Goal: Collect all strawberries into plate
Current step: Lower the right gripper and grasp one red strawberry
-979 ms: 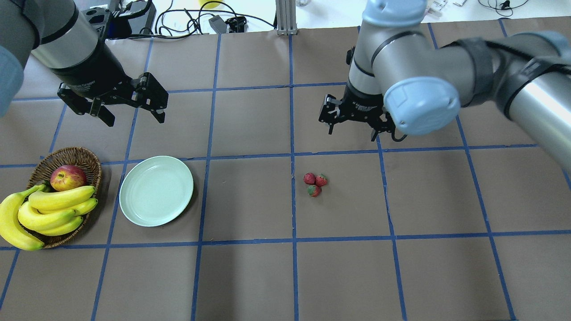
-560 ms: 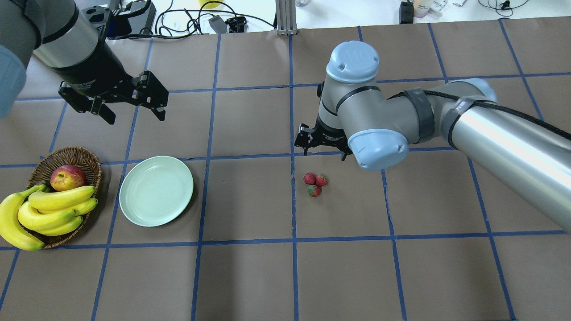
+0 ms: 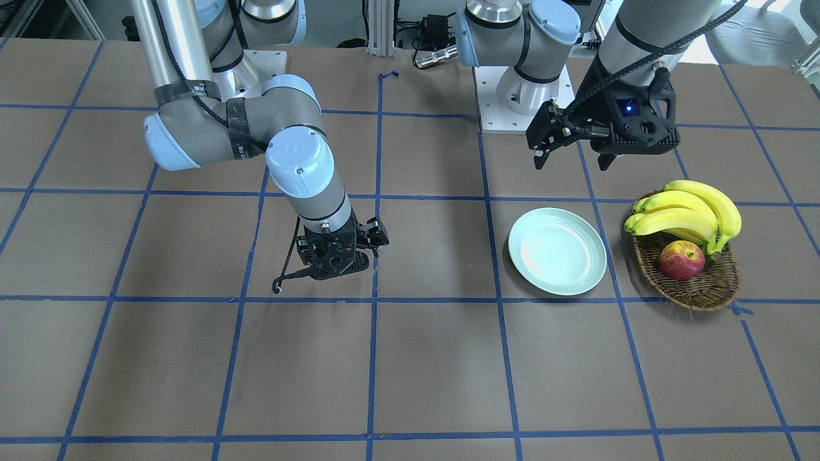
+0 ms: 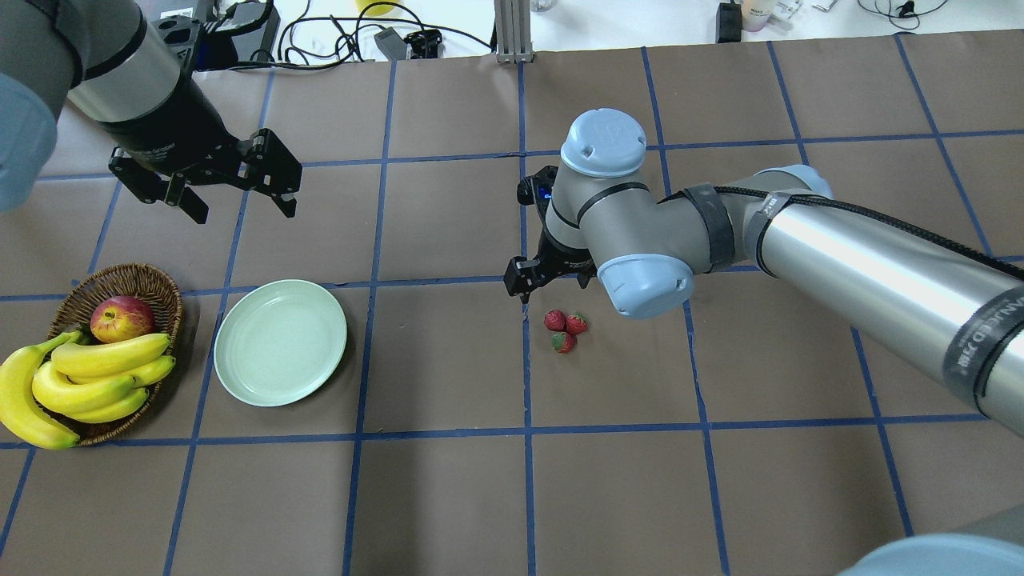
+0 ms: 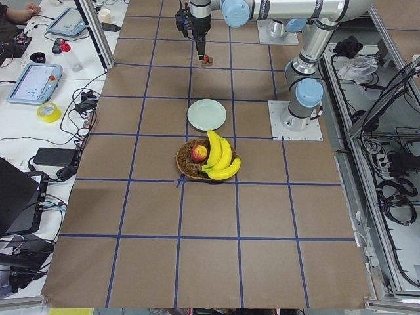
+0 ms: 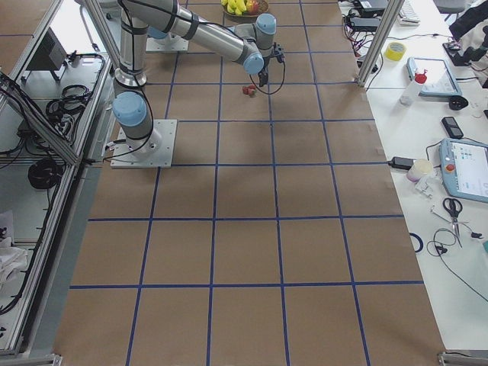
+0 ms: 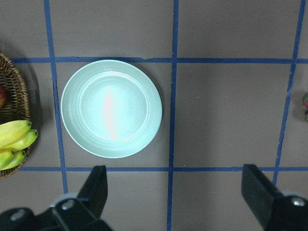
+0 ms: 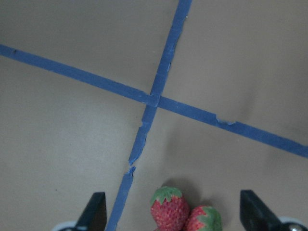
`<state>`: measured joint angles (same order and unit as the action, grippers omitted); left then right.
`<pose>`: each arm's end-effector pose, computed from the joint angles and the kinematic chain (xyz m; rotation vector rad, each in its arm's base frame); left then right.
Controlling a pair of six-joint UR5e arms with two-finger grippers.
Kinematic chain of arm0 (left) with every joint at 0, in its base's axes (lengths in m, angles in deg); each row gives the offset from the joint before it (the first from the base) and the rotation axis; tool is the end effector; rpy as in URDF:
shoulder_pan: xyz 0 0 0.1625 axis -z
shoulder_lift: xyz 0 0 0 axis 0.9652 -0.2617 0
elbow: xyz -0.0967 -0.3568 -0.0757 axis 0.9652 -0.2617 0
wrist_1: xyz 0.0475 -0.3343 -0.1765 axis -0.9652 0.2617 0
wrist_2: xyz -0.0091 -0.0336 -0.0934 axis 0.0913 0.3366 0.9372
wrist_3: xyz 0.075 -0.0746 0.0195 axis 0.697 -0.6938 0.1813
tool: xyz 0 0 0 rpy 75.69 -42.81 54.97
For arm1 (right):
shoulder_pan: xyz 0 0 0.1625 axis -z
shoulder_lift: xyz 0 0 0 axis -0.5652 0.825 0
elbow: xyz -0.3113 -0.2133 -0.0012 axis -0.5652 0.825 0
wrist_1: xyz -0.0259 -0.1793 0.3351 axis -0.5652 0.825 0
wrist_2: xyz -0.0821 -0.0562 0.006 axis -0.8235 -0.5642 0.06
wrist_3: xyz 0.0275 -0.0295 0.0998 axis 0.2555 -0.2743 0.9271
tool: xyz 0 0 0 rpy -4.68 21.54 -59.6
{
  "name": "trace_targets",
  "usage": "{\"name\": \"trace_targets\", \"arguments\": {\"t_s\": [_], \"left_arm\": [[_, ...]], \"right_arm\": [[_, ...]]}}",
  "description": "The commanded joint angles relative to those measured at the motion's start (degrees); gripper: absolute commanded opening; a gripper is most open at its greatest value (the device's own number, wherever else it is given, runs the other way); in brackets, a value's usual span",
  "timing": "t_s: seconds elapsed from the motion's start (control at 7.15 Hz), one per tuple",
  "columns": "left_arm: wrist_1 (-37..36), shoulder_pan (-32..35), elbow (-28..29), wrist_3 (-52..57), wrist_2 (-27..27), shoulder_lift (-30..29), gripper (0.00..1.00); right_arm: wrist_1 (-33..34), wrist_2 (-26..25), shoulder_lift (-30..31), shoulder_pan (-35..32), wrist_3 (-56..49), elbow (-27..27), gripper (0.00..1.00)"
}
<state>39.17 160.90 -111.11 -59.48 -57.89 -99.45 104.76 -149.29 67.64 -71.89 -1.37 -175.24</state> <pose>-0.1043 -0.4505 0.4260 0.0563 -3.1272 -0.0028 0.2922 -0.4644 0.1875 -0.5232 2.9390 0.0099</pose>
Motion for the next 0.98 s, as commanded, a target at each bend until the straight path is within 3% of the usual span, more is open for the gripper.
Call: {"name": "trace_targets", "arguments": {"t_s": [0.0,0.28,0.42,0.84], "left_arm": [[-4.0,-0.7,-2.1,-1.1,0.1,-0.5,1.0],[-5.0,-0.7,-2.8,0.0,0.0,-0.9,1.0],[-4.9,-0.6,-2.8,0.0,-0.1,-0.8,1.0],[-5.1,-0.6,-4.1,0.0,0.3,-1.3,1.0]], "right_arm": [[1.3,-1.1,-2.1,-0.3,-5.7,0.0,0.95],[0.8,-1.4,-2.3,-1.7,-5.0,-0.5,0.85],[0.9,-1.5,-2.5,-1.8,-4.6,-0.9,0.64],[1.3,-1.7,-2.9,-1.8,-4.6,-1.8,0.38]]}}
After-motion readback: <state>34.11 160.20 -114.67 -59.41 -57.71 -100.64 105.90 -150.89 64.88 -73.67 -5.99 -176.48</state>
